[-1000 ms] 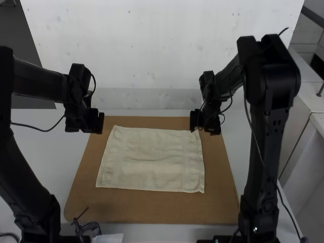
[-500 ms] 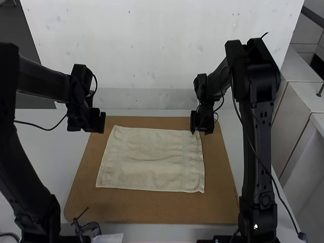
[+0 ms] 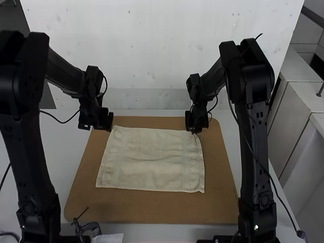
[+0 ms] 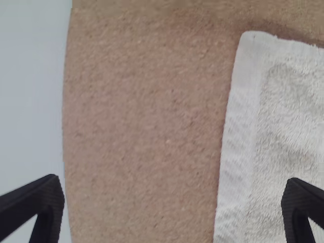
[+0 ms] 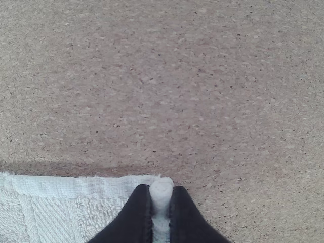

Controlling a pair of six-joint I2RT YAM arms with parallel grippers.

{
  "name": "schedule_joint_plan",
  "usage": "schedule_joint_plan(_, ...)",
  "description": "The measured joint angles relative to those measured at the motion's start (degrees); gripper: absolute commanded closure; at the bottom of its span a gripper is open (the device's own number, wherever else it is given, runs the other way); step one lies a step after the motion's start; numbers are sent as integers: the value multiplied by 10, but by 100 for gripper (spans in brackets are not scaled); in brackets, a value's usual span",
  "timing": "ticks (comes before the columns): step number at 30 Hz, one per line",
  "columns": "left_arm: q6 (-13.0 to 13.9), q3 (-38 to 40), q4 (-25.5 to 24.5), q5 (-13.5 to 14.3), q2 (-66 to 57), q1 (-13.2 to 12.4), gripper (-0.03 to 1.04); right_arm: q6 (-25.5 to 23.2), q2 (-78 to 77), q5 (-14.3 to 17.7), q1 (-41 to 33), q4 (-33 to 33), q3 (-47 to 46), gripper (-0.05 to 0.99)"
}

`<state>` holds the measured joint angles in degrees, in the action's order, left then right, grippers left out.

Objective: Fold the towel.

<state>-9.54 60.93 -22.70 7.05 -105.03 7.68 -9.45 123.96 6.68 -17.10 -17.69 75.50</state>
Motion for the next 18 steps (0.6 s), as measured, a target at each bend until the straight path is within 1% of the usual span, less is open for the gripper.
schedule_joint_plan(5, 0, 58, -2, 0, -64, 17, 5, 0, 0, 0, 0, 0, 0, 92)
schedule_joint_plan(9, -3, 87, -3, 0, -101, 21, 5, 0, 0, 0, 0, 1, 0, 92)
schedule_joint_plan(13, -10, 136, -15, 0, -144, 21, 5, 0, 0, 0, 0, 3, -2, 92)
schedule_joint_plan(15, -12, 153, -15, 0, -160, 21, 9, 0, 0, 0, 0, 7, -5, 92)
schedule_joint_plan(17, -14, 169, -19, 0, -175, 23, 20, 1, 0, 0, 0, 9, -6, 92)
schedule_joint_plan(18, -15, 178, -29, 0, -184, 23, 25, 1, -2, 0, 0, 10, -7, 92)
